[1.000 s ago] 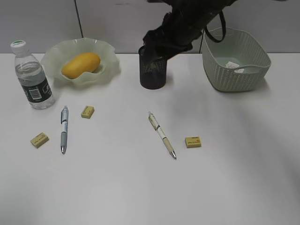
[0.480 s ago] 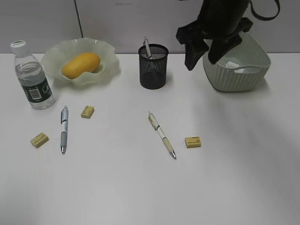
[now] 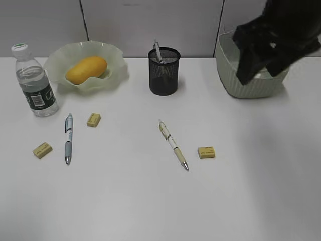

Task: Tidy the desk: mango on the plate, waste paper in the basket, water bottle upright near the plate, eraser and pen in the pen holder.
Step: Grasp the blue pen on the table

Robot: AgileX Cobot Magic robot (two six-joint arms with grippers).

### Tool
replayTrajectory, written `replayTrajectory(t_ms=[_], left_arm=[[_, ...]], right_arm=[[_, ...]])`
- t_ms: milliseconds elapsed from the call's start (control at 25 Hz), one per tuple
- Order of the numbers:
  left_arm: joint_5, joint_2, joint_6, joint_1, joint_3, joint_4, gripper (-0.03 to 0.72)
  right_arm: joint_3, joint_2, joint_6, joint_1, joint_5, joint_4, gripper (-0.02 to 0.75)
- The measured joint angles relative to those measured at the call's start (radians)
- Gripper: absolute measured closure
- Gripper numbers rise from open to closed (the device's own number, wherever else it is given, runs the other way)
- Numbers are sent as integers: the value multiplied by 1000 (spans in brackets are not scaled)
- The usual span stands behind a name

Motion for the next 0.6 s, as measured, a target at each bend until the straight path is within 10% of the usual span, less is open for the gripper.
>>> replayTrajectory(t_ms=[600], left_arm=[[-239,40,0,0,0,-30,243]], right_arm=[[645,-530,1,0,-233,-37,238]])
